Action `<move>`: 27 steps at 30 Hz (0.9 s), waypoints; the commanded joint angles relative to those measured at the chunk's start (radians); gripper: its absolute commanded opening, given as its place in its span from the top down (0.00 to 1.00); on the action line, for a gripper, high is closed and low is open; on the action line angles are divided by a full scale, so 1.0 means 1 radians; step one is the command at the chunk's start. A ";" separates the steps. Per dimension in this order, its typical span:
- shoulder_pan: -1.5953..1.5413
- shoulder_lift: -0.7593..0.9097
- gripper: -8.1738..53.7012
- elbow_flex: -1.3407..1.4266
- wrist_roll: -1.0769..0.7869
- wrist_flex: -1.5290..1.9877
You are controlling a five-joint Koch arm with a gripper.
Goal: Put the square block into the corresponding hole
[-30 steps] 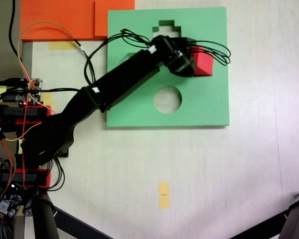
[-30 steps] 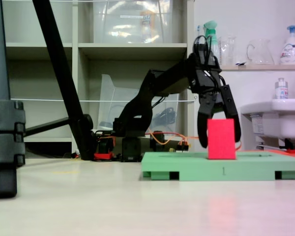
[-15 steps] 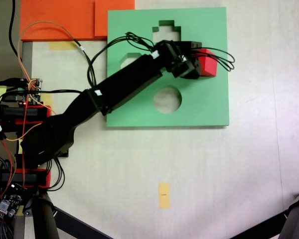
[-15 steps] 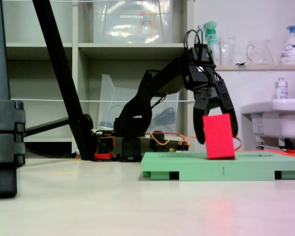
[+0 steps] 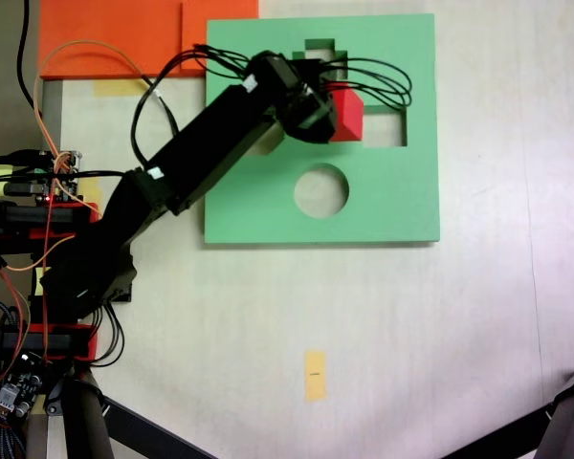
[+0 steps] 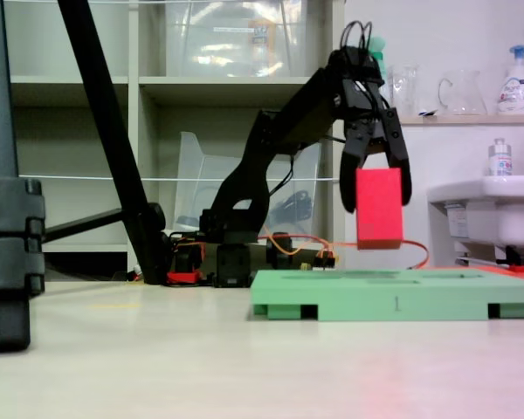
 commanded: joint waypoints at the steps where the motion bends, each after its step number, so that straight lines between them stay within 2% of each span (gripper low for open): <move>1: -0.021 0.018 0.61 0.002 0.017 0.091; 7: -0.028 -0.117 0.59 0.002 0.018 0.091; 21: 0.020 -0.238 0.59 -0.008 -0.006 0.003; 25: 0.037 -0.249 0.58 -0.018 -0.172 -0.037; 27: 0.049 -0.250 0.55 -0.021 -0.218 -0.063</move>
